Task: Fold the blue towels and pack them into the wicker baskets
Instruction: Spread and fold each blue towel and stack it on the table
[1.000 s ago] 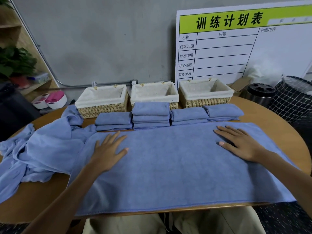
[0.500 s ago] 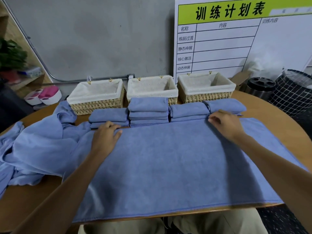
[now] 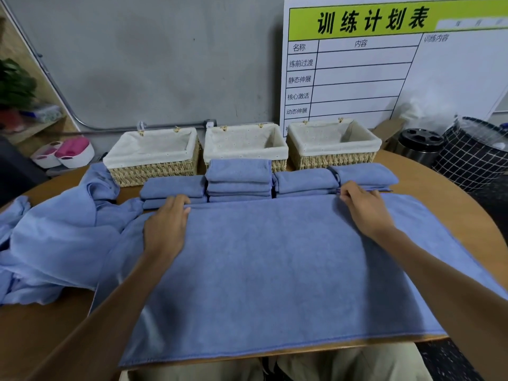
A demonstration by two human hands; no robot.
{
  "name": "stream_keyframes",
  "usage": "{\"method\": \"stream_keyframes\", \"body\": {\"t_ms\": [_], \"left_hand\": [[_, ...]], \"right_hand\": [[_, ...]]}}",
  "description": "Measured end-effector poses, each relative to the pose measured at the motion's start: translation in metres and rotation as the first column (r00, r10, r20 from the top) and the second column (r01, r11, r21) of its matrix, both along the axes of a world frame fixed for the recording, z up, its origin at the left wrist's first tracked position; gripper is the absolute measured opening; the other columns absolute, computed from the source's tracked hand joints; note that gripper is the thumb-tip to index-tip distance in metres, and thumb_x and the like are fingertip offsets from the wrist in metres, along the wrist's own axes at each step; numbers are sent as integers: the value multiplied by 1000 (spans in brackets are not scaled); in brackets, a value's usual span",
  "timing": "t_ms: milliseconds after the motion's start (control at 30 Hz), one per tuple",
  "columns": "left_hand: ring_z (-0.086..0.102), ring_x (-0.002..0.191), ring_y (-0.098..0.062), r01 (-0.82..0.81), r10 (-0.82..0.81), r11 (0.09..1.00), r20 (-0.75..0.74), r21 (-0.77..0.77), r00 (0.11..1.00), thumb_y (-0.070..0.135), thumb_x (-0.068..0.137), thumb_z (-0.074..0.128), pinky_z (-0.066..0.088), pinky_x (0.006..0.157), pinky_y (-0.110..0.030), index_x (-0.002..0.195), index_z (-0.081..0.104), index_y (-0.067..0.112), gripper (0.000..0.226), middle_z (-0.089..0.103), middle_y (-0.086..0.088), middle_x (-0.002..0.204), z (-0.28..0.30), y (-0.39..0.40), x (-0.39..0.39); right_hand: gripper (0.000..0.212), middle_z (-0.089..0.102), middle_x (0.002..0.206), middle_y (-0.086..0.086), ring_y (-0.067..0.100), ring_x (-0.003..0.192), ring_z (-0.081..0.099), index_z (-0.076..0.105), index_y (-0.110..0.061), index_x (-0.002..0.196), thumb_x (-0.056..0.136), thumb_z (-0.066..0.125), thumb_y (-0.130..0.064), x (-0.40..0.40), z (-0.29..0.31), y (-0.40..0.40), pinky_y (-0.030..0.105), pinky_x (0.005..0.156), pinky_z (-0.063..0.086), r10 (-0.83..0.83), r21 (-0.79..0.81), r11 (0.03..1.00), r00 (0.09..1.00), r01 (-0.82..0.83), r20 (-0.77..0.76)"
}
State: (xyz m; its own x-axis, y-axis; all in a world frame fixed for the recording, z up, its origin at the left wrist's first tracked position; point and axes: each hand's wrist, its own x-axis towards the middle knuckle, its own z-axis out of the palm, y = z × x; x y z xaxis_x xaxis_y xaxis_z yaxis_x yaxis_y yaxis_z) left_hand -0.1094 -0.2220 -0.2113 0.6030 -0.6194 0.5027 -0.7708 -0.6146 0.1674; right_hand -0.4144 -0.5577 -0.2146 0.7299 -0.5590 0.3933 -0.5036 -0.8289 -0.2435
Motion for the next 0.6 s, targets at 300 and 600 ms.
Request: {"method": "stream_keyframes", "body": {"t_ms": [300, 600], "left_hand": [[57, 59, -38, -24, 24, 999, -1, 44, 1000, 30, 101, 56, 38, 45, -37, 101, 60, 10, 21, 49, -11, 95, -6, -1, 16], [55, 88, -20, -24, -8, 973, -136, -228, 991, 33, 100, 58, 39, 62, -35, 99, 65, 22, 14, 56, 2, 107, 44, 49, -20]], "right_hand": [[19, 54, 105, 6, 38, 83, 60, 60, -12, 107, 102, 50, -28, 4, -1, -4, 44, 64, 45, 70, 15, 997, 996, -71, 52], [13, 53, 87, 0, 19, 67, 57, 63, -11, 88, 91, 69, -22, -31, 39, 17, 32, 63, 45, 98, 43, 992, 941, -118, 324]]}}
